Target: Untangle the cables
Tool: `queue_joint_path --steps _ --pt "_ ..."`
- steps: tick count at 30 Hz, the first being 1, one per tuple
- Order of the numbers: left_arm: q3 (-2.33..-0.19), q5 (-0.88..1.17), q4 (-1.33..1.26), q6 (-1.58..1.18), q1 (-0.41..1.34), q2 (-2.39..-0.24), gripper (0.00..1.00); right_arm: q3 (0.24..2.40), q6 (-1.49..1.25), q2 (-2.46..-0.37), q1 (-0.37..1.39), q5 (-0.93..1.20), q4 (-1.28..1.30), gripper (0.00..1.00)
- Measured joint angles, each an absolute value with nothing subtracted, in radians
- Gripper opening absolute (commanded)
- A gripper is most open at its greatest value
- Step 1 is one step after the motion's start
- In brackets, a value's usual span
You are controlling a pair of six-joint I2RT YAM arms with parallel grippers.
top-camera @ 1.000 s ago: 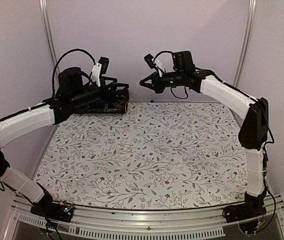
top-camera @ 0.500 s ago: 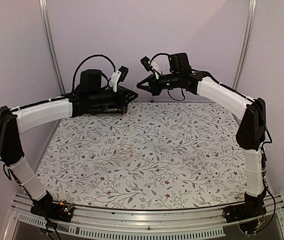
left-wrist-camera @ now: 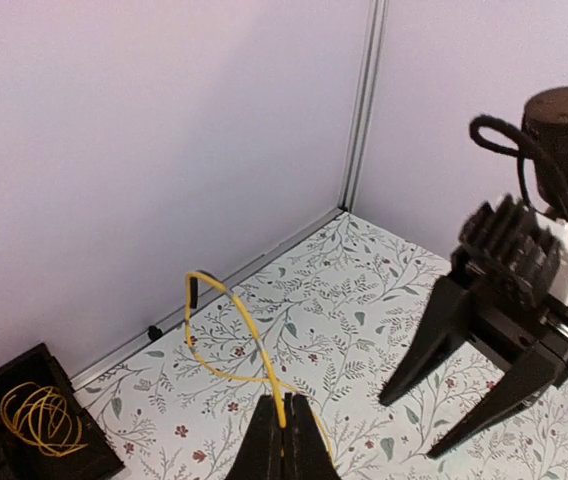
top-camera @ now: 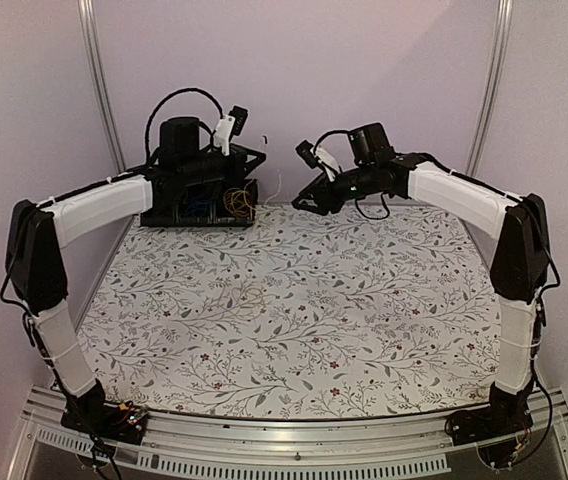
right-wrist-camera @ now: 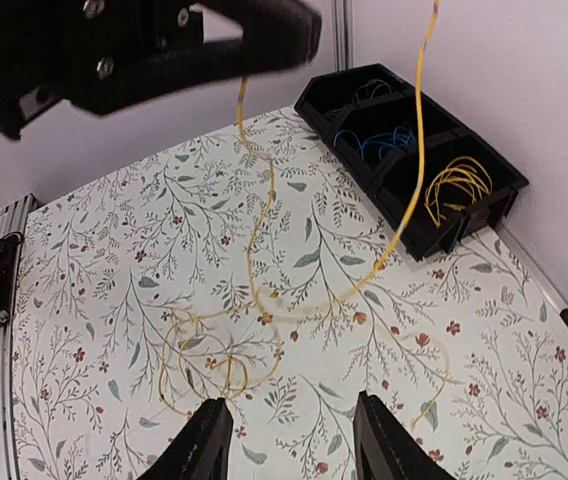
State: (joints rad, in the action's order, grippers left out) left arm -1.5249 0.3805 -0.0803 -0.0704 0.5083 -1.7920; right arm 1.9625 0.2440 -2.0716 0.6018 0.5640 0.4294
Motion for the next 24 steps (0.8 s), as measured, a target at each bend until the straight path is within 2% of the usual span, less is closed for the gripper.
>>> queue_joint_path --steps 7,16,24 --pt "-1.743 0.377 -0.091 -0.041 0.42 -1.977 0.0 1.707 0.274 -1.903 0.517 0.55 0.532 0.48" --pt "-2.029 0.352 -0.086 -0.025 0.358 -2.246 0.0 1.569 0.294 -1.799 0.502 0.533 0.582 0.49" --pt "-2.17 0.335 -0.122 -0.052 0.28 -2.368 0.0 1.476 0.301 -1.786 0.502 0.522 0.611 0.49"
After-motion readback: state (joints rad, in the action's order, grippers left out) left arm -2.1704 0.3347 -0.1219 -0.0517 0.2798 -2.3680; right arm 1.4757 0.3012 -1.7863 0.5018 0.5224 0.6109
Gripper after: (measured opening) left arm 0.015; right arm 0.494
